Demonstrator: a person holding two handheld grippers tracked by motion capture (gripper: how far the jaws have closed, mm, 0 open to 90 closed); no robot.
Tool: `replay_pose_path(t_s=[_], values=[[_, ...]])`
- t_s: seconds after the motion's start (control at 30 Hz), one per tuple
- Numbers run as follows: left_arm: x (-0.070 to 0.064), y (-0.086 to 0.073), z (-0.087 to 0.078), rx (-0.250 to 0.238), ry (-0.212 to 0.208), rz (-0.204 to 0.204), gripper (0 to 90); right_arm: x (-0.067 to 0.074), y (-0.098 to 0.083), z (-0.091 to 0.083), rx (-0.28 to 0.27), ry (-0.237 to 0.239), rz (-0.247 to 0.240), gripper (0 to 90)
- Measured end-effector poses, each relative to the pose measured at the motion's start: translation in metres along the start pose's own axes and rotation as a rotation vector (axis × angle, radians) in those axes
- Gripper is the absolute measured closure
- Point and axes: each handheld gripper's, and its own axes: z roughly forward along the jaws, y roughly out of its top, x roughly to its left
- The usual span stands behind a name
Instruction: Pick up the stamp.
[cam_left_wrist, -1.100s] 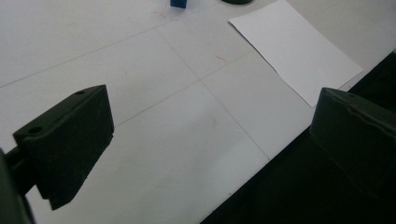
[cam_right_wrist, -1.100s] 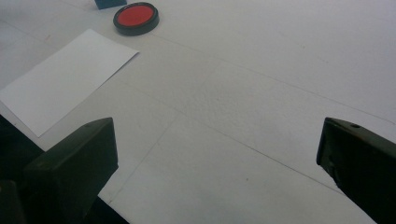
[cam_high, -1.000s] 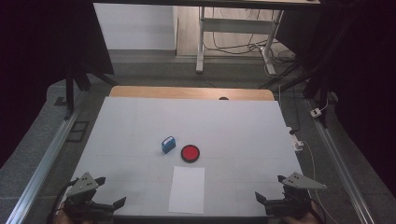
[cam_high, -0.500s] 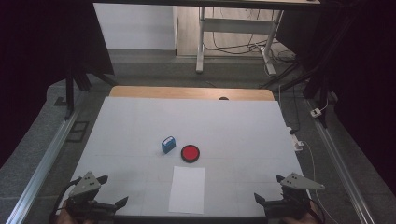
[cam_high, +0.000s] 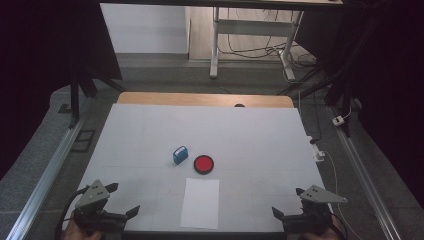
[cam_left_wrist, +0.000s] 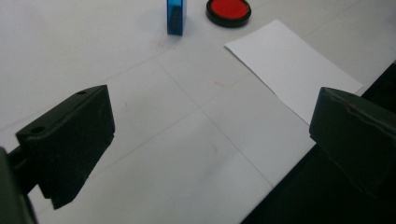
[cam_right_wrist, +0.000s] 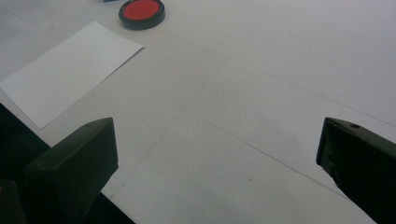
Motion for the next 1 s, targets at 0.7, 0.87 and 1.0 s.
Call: replay_pose_path(t_s=[0.7,0.87,1.0], values=[[0.003,0.018,0.035,0.051,-0.077,0.039,0.0,0.0,0.0,0.001,0.006,0.004,0.001,0.0],[0.005,0.024,0.045,0.058,-0.087,0.032,0.0,0.0,0.0,0.001,0.006,0.003,0.001,0.0],[0.006,0.031,0.053,0.065,-0.093,0.037,0.0,0.0,0.0,0.001,0.007,0.005,0.002,0.0]])
